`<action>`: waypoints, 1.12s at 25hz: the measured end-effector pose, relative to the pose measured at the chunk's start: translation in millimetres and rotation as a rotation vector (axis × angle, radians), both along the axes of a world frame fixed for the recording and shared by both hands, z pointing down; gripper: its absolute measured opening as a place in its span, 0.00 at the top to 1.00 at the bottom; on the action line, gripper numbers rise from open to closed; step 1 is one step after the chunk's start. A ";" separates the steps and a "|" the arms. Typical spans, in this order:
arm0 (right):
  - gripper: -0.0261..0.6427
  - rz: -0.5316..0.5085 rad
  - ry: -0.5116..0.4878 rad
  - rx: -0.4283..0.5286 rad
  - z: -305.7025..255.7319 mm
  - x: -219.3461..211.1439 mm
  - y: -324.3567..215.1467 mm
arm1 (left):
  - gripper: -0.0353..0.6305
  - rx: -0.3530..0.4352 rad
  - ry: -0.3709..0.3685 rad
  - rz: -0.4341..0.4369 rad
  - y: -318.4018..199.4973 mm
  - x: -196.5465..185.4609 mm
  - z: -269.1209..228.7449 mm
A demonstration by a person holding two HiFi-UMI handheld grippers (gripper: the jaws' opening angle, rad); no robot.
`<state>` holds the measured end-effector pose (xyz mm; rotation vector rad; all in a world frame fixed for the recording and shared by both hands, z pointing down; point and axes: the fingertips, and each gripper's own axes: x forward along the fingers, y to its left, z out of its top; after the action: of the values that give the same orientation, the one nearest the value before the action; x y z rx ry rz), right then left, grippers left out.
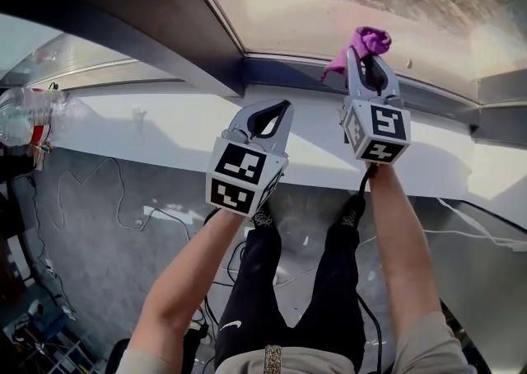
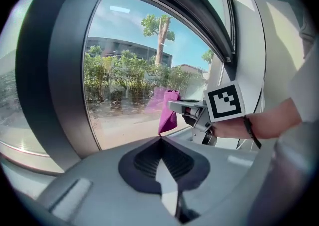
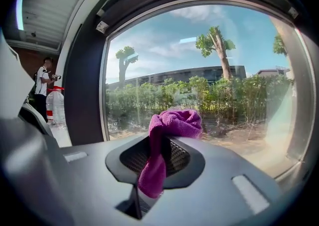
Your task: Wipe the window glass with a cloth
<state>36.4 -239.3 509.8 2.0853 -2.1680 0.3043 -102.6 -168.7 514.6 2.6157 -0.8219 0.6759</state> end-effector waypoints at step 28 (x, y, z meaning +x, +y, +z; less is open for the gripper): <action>0.83 -0.534 0.076 0.012 33.2 -221.3 -77.4 | 0.95 -0.005 0.002 -0.154 -35.3 -122.1 29.8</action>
<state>-184.9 -316.7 543.0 1.4111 -2.5615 0.1509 -224.8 -204.1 544.4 2.5157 -1.0076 0.6315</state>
